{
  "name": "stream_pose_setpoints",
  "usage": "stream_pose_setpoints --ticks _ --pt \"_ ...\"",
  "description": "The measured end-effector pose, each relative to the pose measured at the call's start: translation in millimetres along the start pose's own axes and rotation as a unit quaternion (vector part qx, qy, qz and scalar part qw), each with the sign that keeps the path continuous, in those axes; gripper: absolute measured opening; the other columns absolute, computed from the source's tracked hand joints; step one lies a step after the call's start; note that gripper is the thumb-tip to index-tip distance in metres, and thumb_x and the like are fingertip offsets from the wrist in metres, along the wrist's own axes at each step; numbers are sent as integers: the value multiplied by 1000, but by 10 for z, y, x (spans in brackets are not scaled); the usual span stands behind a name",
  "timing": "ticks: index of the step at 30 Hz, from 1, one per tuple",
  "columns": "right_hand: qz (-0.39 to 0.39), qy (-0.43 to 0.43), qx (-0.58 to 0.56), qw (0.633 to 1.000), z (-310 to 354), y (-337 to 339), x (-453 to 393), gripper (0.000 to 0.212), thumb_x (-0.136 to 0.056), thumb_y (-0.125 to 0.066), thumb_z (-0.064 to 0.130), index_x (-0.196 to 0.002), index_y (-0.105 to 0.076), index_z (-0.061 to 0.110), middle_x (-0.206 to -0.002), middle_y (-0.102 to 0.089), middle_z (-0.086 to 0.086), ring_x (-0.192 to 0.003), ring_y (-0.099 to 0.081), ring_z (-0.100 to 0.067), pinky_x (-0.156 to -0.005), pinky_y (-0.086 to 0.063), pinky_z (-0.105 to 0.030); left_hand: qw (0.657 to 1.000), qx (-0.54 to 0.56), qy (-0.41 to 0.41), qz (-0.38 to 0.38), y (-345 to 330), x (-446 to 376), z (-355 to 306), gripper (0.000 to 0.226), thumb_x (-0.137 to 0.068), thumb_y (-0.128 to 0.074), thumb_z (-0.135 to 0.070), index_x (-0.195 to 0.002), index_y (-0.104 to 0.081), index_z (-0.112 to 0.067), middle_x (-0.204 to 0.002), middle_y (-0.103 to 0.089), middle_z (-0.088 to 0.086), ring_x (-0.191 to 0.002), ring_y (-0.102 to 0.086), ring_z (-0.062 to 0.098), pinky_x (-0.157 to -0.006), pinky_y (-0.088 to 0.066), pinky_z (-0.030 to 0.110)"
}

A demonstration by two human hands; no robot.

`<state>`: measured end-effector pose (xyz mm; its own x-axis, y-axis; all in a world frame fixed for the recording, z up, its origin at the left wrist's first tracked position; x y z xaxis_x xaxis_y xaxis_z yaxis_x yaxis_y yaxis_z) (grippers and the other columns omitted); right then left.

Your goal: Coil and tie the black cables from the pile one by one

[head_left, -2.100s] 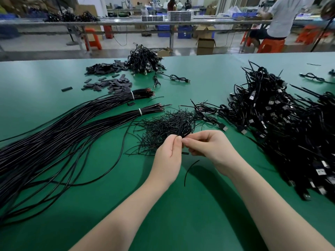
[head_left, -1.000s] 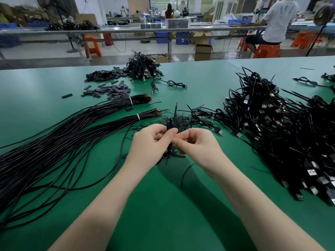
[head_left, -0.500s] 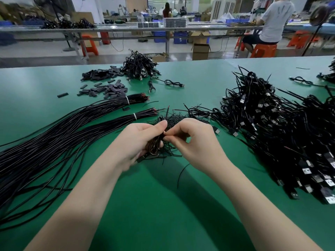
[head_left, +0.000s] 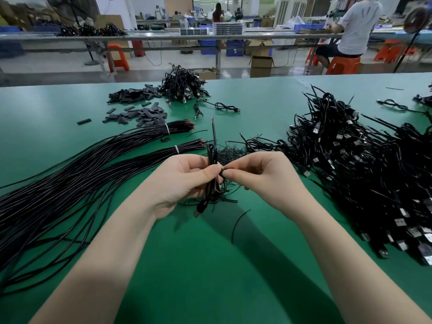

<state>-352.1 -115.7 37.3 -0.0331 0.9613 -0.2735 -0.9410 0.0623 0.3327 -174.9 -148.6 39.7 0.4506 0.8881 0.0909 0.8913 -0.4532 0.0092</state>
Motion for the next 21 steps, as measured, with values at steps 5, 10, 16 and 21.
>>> stream_pose_setpoints --ticks 5,10,16,21 --pt "-20 29 39 999 23 2 0 17 -76 -80 14 -71 -72 28 -64 -70 13 -55 -55 4 -57 -42 -10 1000 -13 -11 -18 -35 4 8 11 -88 -66 -19 -82 -73 -13 -74 -72 2 -57 -60 5 -47 -44 12" --pt "-32 108 140 984 61 -20 23 14 -80 -76 8 -79 -72 22 -74 -67 9 -68 -59 -4 -67 -47 -16 999 -20 -3 -30 -52 3 1 11 -90 -65 -20 -84 -71 -13 -71 -72 -1 -54 -59 3 -46 -42 12" --pt "-45 192 146 969 89 3 29 14 -86 -69 3 -89 -76 15 -77 -61 -6 -70 -56 -12 -67 -47 -25 998 61 22 -6 -76 16 -20 27 -68 -70 -37 -81 -73 -14 -68 -69 -2 -54 -57 5 -54 -51 18" --pt "-7 168 34 985 94 85 15 23 -86 -68 6 -89 -73 28 -78 -62 -8 -71 -56 -13 -65 -43 -24 988 152 27 30 -108 24 -28 19 -69 -69 -30 -77 -72 -13 -65 -65 0 -50 -57 5 -55 -54 22"
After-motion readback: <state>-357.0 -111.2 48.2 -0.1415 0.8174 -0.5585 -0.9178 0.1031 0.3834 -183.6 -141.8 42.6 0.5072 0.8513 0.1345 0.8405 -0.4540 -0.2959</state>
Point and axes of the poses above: each hand's wrist, its own x-axis away from the middle knuckle, its own y-axis out of the back of the hand, z = x × y, the point moved 1 cm from there along -x, towards the middle knuckle
